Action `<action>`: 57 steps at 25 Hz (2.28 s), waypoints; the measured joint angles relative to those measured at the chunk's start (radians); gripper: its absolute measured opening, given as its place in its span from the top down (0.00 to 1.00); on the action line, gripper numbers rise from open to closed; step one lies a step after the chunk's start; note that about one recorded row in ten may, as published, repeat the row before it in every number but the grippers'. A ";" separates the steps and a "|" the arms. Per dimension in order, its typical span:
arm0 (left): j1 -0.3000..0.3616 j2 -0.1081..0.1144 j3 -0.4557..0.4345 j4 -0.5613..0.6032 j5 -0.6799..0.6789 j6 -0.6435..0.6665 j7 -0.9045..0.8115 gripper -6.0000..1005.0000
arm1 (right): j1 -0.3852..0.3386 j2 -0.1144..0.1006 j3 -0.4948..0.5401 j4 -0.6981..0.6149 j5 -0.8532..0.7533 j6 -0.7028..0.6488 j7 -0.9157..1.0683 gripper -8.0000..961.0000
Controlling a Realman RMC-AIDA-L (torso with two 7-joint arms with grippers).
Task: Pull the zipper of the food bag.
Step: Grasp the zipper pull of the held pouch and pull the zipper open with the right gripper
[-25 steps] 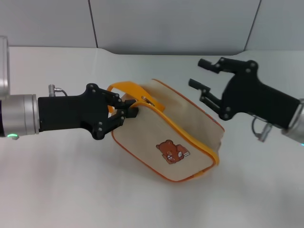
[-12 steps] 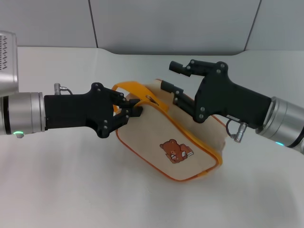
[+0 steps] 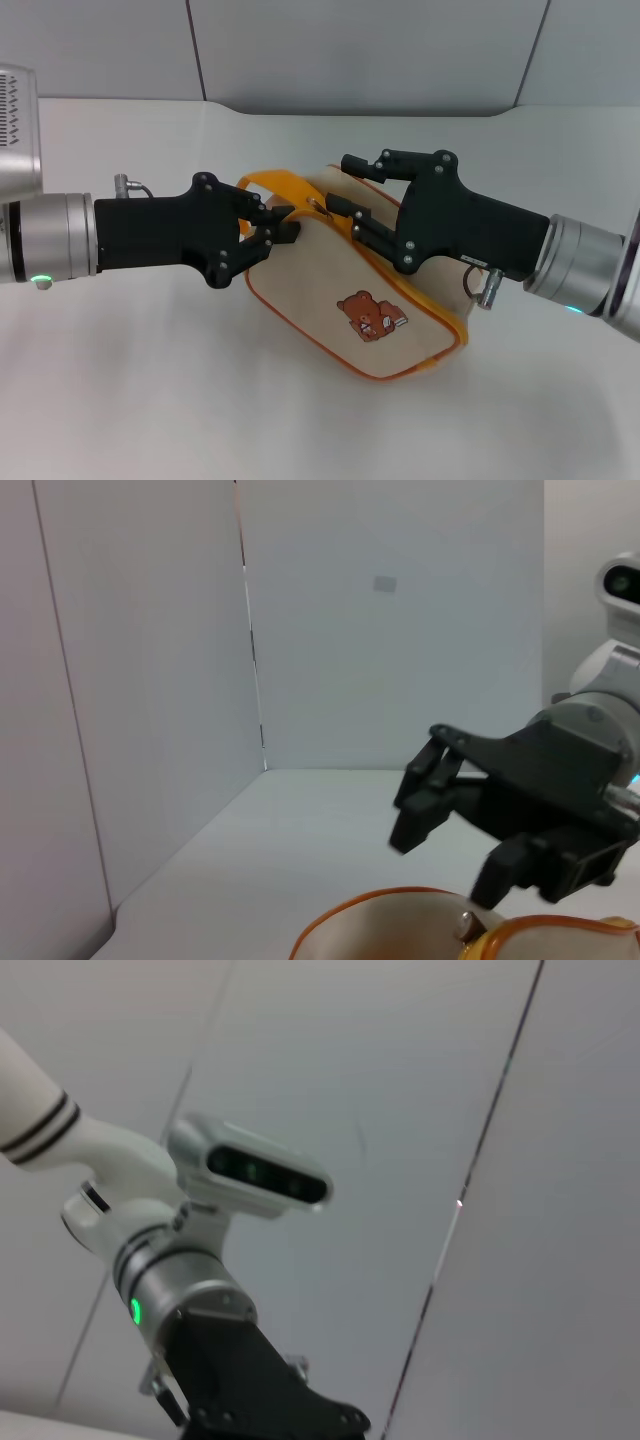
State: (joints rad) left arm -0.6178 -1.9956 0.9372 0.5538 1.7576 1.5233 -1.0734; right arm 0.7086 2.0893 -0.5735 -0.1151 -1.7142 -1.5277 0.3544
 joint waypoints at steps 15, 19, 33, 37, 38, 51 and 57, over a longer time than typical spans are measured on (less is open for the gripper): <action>0.006 0.000 0.000 0.000 -0.005 0.000 0.003 0.89 | 0.007 -0.001 -0.036 -0.035 0.058 -0.024 0.180 0.64; 0.006 0.000 0.000 0.000 -0.005 0.000 0.004 0.89 | 0.016 0.001 -0.079 -0.031 0.057 -0.023 0.187 0.64; 0.004 0.000 0.000 0.002 -0.006 0.000 0.005 0.89 | 0.026 0.000 -0.105 -0.035 0.071 0.067 0.255 0.64; 0.005 0.000 0.000 0.002 -0.007 0.000 0.004 0.89 | 0.027 0.000 -0.103 -0.037 0.071 0.082 0.276 0.64; 0.005 0.000 -0.001 0.002 -0.007 0.000 0.004 0.89 | 0.027 0.000 -0.103 -0.037 0.071 0.082 0.276 0.64; 0.010 0.000 -0.015 0.002 -0.007 -0.004 0.008 0.90 | -0.090 -0.006 -0.116 -0.177 0.075 0.018 0.229 0.64; 0.010 0.000 -0.015 0.002 -0.007 -0.005 0.008 0.90 | -0.119 -0.006 -0.170 -0.192 0.070 -0.005 0.163 0.64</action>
State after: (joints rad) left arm -0.6074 -1.9956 0.9219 0.5553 1.7501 1.5186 -1.0650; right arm 0.5893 2.0830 -0.7438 -0.3072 -1.6444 -1.5327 0.5179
